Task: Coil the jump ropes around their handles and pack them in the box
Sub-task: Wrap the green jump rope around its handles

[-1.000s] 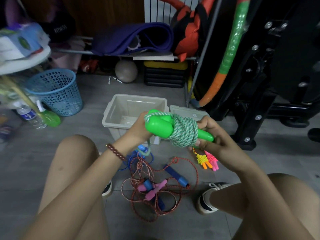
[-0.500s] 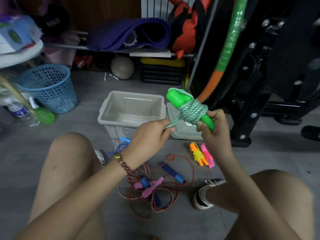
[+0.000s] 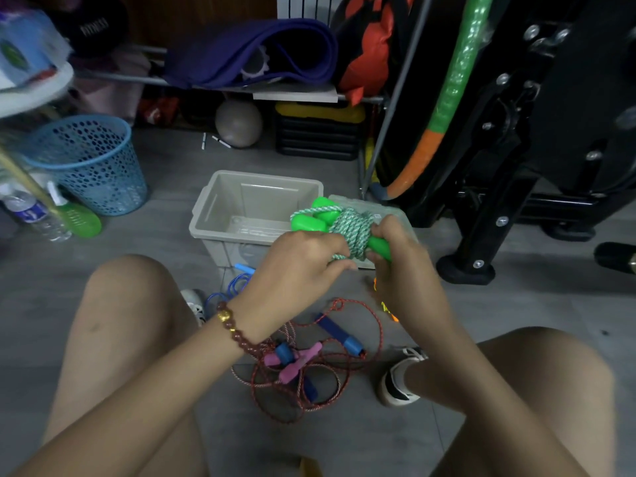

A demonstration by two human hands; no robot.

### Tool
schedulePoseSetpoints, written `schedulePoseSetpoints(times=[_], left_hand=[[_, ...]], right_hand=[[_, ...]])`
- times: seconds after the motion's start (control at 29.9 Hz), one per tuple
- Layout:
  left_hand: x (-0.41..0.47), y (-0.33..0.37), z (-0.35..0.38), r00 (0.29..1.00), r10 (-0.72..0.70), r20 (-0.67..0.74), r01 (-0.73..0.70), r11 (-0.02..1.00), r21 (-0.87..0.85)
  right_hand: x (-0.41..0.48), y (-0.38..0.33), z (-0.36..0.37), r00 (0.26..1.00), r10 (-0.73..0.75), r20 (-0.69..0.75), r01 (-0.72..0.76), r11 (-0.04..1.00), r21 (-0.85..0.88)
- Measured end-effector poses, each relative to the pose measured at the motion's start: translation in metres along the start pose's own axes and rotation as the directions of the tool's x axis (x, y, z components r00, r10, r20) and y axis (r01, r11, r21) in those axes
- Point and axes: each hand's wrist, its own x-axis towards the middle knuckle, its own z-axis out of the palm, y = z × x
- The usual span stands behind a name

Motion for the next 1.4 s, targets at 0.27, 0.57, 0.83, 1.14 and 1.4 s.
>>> schedulePoseSetpoints(times=[0.27, 0.57, 0.83, 1.14, 1.4], left_hand=[[0.009, 0.012, -0.008, 0.849, -0.523, 0.077, 0.449, 0.636, -0.627], [0.011, 0.004, -0.008, 0.857, -0.514, -0.029, 0.377, 0.665, -0.645], [0.012, -0.003, -0.003, 0.933, -0.36, -0.02, 0.286, 0.773, -0.567], [0.008, 0.005, -0.004, 0.986, -0.151, -0.067, 0.145, 0.985, -0.09], [0.008, 0.0, 0.0, 0.973, -0.232, -0.02, 0.218, 0.937, -0.274]], right_hand=[[-0.002, -0.011, 0.012, 0.983, -0.185, 0.013, 0.183, 0.955, -0.232], [-0.006, -0.012, 0.021, 0.949, -0.315, 0.025, 0.305, 0.892, -0.335], [-0.002, -0.008, 0.023, 0.905, -0.404, -0.137, 0.302, 0.834, -0.462], [0.0, -0.011, 0.021, 0.897, -0.415, -0.154, 0.316, 0.844, -0.433], [0.007, 0.004, 0.023, 0.823, -0.531, -0.203, 0.385, 0.782, -0.49]])
